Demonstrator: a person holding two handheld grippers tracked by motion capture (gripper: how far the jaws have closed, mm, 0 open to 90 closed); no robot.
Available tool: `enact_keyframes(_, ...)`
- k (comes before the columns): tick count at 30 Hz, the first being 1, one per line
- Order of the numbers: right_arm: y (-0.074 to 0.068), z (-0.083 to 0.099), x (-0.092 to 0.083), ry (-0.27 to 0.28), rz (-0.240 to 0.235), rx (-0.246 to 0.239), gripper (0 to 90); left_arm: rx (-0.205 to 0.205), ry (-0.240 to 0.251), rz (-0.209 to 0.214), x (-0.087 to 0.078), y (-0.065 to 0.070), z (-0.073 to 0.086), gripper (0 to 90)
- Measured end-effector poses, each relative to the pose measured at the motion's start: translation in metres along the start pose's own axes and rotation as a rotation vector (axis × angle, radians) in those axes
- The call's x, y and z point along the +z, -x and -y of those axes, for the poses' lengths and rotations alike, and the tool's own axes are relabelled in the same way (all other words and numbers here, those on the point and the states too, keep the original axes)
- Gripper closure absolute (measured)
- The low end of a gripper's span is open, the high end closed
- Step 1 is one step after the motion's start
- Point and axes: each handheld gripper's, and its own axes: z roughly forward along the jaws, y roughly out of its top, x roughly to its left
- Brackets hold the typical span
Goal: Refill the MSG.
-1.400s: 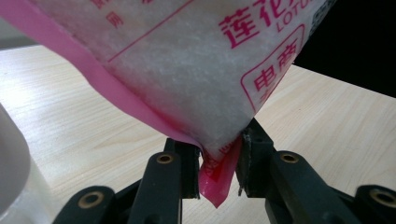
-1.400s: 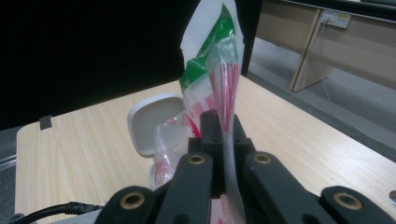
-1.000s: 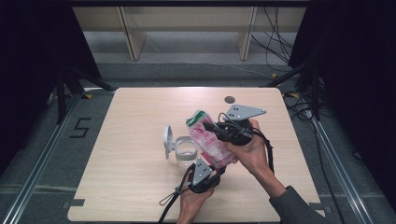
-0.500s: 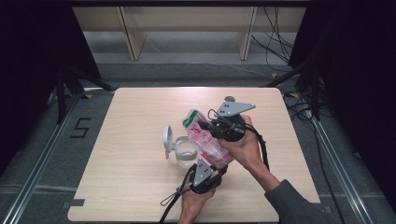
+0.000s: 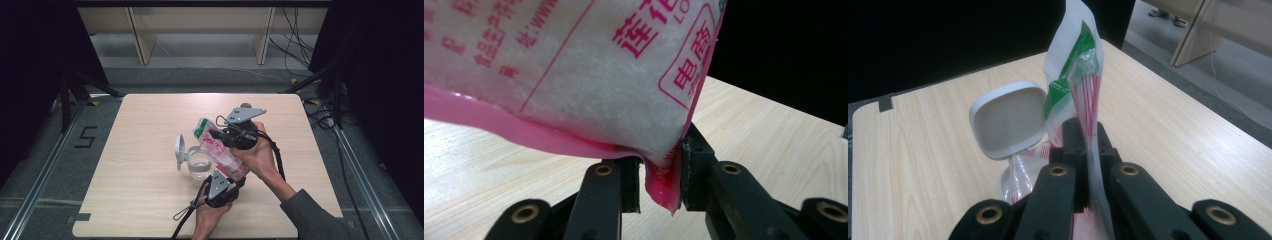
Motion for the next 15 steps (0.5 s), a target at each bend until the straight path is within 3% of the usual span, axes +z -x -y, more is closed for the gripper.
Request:
enact_keyframes(6,0.0024,-0.0011,0.003,-0.006,-0.006,0.012,90.0,-0.013,0.012,0.001,0.0019,0.001,0.0,74.2)
enact_keyframes(8,0.0024,-0.0019,0.0031,-0.008,0.011,0.024,90.0,-0.021,0.017,0.014,0.003,0.0023,-0.0006,74.2)
enact_keyframes(13,0.0047,-0.0024,0.0045,-0.03,0.006,-0.002,90.0,-0.014,0.017,0.015,0.0035,0.0035,-0.0004,74.3)
enact_keyframes(15,0.0047,-0.0021,0.0053,-0.029,-0.006,0.011,90.0,-0.011,0.009,0.019,0.0026,0.0031,-0.001,74.3)
